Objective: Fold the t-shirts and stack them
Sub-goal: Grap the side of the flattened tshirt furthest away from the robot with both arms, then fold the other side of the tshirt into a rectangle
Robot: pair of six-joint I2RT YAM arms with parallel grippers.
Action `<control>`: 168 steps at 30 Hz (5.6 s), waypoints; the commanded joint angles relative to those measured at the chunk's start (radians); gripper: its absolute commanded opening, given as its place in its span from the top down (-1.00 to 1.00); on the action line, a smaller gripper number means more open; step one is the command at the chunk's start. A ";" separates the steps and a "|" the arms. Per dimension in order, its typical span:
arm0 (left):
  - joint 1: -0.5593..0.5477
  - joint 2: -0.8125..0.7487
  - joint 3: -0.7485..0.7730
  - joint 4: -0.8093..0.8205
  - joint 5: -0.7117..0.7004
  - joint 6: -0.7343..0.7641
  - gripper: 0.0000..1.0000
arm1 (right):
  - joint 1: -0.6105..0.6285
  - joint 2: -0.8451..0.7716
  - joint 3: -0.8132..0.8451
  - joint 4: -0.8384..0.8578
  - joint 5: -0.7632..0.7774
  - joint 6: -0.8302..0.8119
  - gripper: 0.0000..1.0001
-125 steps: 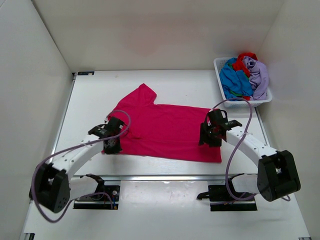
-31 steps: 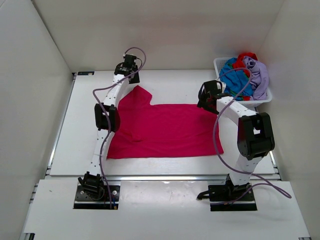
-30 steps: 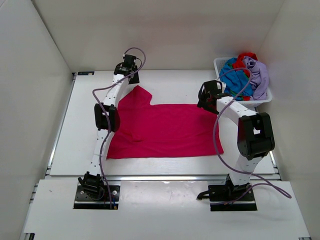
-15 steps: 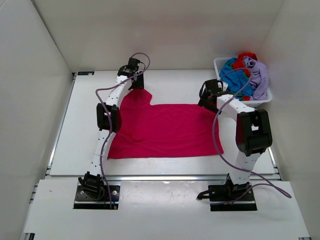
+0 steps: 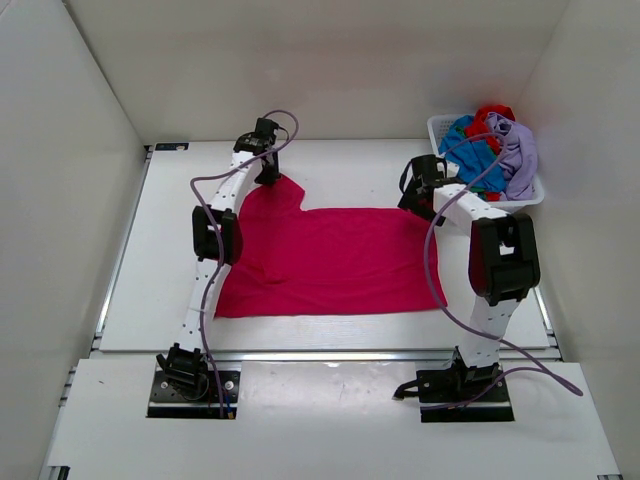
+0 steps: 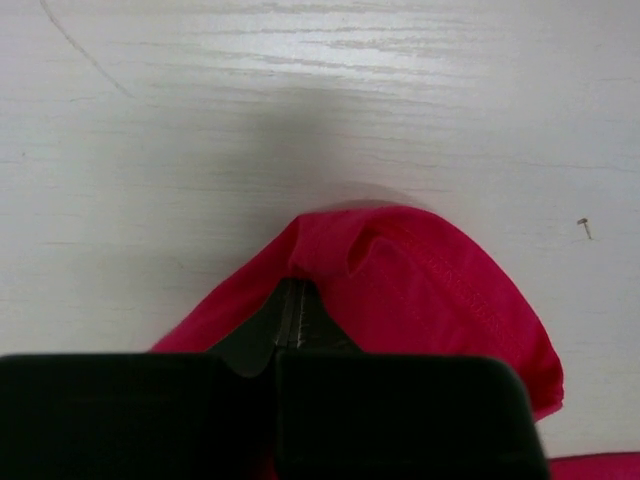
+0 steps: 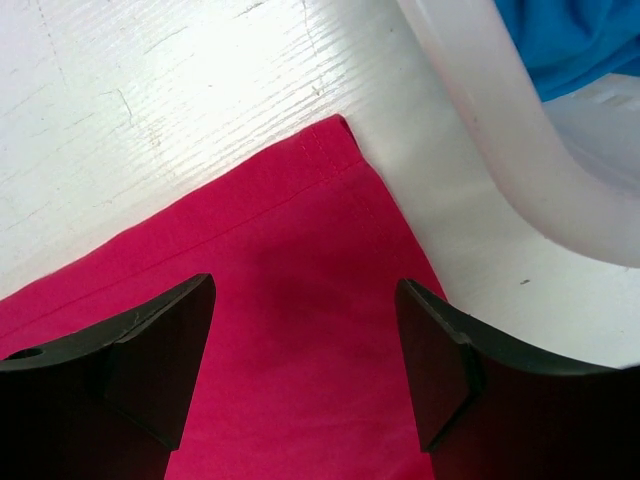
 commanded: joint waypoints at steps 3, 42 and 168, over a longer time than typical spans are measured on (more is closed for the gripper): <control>-0.005 -0.069 0.045 -0.027 -0.014 -0.010 1.00 | -0.011 0.018 0.072 -0.014 0.069 0.021 -0.40; 0.020 0.011 0.090 0.089 0.077 -0.021 -0.44 | -0.025 0.339 0.463 -0.267 0.132 0.084 -0.36; -0.004 -1.924 -2.075 0.211 0.161 -0.145 0.86 | -0.057 -0.761 -0.718 0.140 -0.198 -0.016 0.33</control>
